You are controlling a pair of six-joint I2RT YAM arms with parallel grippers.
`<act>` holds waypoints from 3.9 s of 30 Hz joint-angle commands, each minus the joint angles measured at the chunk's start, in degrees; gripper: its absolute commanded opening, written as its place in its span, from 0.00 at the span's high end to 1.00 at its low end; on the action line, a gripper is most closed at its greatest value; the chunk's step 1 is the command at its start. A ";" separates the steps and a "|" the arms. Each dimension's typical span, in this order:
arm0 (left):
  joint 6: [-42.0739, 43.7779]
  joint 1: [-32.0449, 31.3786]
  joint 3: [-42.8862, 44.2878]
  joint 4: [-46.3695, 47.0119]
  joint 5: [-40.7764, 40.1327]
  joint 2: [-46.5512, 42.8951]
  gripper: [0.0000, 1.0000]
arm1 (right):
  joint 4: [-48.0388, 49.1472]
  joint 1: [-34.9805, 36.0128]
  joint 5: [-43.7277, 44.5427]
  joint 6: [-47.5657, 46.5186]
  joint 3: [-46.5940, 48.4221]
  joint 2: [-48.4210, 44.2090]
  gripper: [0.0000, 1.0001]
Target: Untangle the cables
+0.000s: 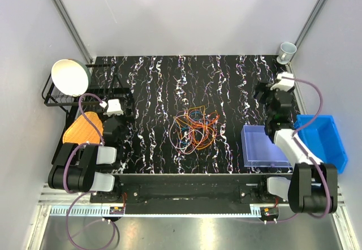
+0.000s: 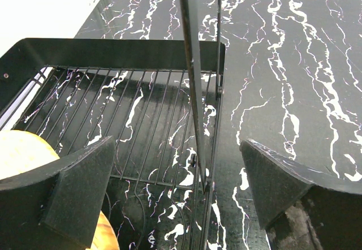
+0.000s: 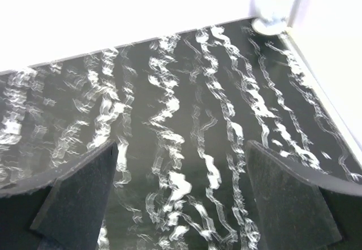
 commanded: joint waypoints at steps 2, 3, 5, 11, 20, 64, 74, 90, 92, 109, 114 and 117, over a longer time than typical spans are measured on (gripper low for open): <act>-0.03 0.64 1.76 3.46 0.15 0.14 0.01 | -26.46 0.40 -7.18 14.50 17.65 -3.43 0.00; -0.12 0.64 1.76 3.46 0.15 0.14 0.01 | -28.01 0.40 -15.29 15.23 19.44 -2.04 0.00; -0.12 1.07 2.02 3.03 0.41 0.23 0.01 | -27.77 0.40 -19.76 20.81 20.77 -0.10 0.00; 0.58 0.38 7.89 -15.03 0.59 -9.59 0.01 | -33.02 0.40 -24.55 25.35 26.49 3.35 0.00; -8.54 -1.03 17.84 -45.30 -0.72 -27.53 0.01 | -42.87 3.04 -18.54 21.92 31.76 0.97 0.00; -43.10 -45.59 29.57 -87.10 -14.28 -25.17 0.05 | -47.80 8.92 -23.19 26.66 27.11 -2.54 0.00; -39.24 -41.99 26.10 -73.10 -4.78 -18.42 0.31 | -47.80 16.40 -24.95 28.33 23.86 -5.54 0.00; -33.60 -41.28 29.61 -64.83 -0.64 -6.62 0.43 | -51.40 18.51 -24.08 29.65 22.19 -6.15 0.00; -34.31 -42.07 30.58 -66.67 -0.90 -7.06 0.43 | -51.76 19.21 -23.64 30.53 21.05 -5.54 0.02; -41.60 -48.14 33.05 -68.52 -4.69 -3.20 0.41 | -49.83 21.76 -15.91 34.83 18.23 8.87 0.48; -42.74 -49.89 31.38 -66.59 -4.68 -2.93 0.41 | -49.73 21.59 -14.06 35.10 19.19 11.51 0.52; -42.57 -51.83 31.73 -66.06 -5.56 -2.58 0.41 | -50.00 21.67 -13.01 36.06 18.58 11.69 0.53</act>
